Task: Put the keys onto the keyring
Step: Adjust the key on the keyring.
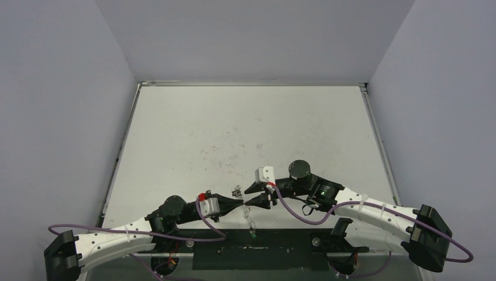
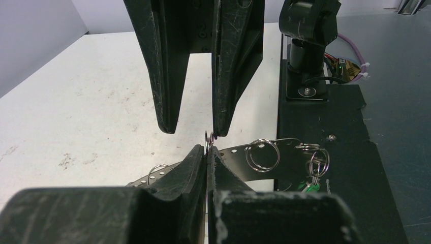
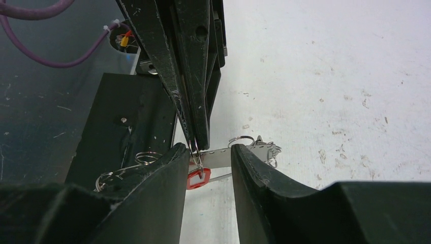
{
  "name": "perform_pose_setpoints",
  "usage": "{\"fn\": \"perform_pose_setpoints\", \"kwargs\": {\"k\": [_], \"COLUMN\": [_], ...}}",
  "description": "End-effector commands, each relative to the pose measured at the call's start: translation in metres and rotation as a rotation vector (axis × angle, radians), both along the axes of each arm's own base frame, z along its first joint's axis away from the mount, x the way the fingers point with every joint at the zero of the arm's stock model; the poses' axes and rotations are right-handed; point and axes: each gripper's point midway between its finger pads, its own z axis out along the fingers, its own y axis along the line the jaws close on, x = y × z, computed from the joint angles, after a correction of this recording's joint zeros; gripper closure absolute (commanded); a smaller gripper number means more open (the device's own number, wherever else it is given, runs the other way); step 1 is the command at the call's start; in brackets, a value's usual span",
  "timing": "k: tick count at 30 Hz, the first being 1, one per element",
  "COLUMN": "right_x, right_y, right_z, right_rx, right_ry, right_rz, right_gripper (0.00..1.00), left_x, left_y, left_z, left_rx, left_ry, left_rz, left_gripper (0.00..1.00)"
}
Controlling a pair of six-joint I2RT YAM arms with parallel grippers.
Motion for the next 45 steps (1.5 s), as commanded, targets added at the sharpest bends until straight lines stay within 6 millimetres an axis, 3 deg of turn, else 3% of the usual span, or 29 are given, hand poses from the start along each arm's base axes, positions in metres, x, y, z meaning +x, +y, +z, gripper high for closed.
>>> {"fn": "perform_pose_setpoints", "kwargs": {"k": [1,4,9,15,21,27,30,35,40,45], "right_x": [-0.002,-0.002,-0.002,-0.002,-0.003,-0.005,-0.005,-0.002,0.006,0.012], "right_y": [0.003,0.001,-0.001,0.004,0.006,0.004,0.001,-0.009,-0.02,-0.022], "right_z": [0.014,0.011,0.004,0.008,0.01,0.011,0.008,-0.009,-0.018,-0.029], "right_rx": [0.069,0.063,0.044,0.069,0.069,0.048,-0.007,-0.185,-0.388,-0.579], "right_ry": [-0.042,-0.047,-0.047,-0.033,-0.024,-0.015,0.001,0.045,0.091,0.108], "right_rz": [0.031,0.022,0.024,0.03,0.041,0.045,0.043,0.005,-0.073,-0.15], "right_gripper": [0.63,0.64,0.75,0.8,1.0,1.0,1.0,1.0,1.0,1.0], "left_x": [-0.004,-0.003,-0.003,-0.003,-0.003,-0.001,0.003,0.012,0.019,0.016], "left_y": [-0.001,-0.001,-0.001,-0.002,-0.002,-0.001,0.0,0.006,0.016,0.012], "left_z": [0.04,0.041,0.042,0.041,0.041,0.037,0.035,0.026,0.02,0.016], "left_rx": [-0.116,-0.117,-0.117,-0.112,-0.111,-0.098,-0.082,-0.014,0.081,0.119], "left_ry": [-0.074,-0.075,-0.077,-0.073,-0.071,-0.059,-0.048,-0.03,-0.038,-0.035], "left_rz": [-0.02,-0.018,-0.016,-0.017,-0.017,-0.005,0.016,0.078,0.125,0.098], "left_gripper": [1.0,1.0,1.0,1.0,1.0,1.0,0.98,0.83,0.82,0.82]}}
